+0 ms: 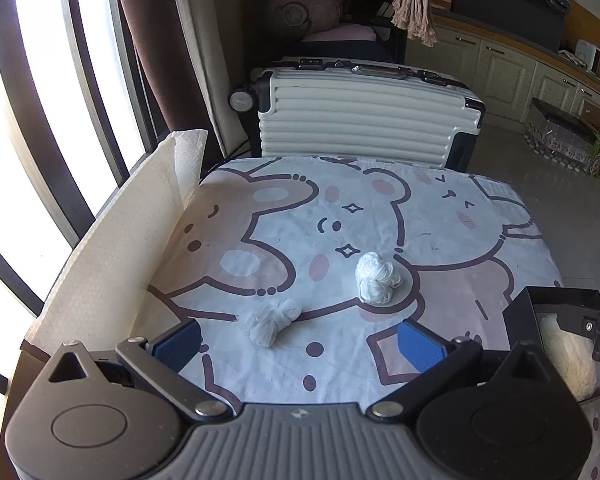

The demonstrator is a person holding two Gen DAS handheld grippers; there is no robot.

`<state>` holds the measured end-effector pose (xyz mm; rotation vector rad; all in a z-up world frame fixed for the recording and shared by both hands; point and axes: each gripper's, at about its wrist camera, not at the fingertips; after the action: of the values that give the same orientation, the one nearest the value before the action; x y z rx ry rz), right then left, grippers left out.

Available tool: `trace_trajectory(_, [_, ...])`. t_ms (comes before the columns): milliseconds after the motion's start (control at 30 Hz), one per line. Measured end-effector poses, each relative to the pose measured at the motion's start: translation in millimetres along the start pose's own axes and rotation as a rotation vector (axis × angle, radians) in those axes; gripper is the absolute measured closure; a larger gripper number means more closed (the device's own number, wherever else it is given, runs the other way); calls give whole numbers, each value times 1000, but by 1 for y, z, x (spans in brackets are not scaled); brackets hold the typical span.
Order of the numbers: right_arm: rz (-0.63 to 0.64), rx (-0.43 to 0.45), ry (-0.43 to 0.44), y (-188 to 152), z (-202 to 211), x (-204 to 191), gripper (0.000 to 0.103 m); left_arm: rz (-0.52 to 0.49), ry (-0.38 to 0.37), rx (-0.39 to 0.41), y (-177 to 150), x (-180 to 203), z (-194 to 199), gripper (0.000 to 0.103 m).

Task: Organize objects
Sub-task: 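Move both tools back over the bed toward the yarn ball and cloth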

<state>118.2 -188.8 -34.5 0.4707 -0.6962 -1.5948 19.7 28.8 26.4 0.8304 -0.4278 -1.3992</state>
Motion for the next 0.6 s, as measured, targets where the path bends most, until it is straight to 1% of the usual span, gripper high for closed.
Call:
trace_trajectory(133, [-7, -3, -12, 2, -1, 2, 0, 24, -3, 3, 1, -1, -9, 0])
trace_trajectory(333, [-30, 35, -21, 9, -6, 6, 0, 50, -4, 24, 8, -5, -24, 3])
trace_trajectory(400, [-40, 50, -1, 12, -9, 8, 0, 51, 5, 21, 11, -9, -31, 8])
trace_trajectory(467, [-62, 58, 25, 16, -14, 8, 0, 55, 16, 20, 14, -15, -38, 9])
trace_trajectory(600, [-94, 78, 42, 22, -29, 2, 0, 76, 21, 10, 17, -31, -51, 15])
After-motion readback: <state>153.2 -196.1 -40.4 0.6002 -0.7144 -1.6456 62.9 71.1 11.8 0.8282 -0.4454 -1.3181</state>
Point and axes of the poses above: each gripper's, at about its wrist camera, not at the fingertips, and z roughly against the way its jaws point, x to its right, y to its top, and after that the axes turned 10 degrees about -y, right-handed
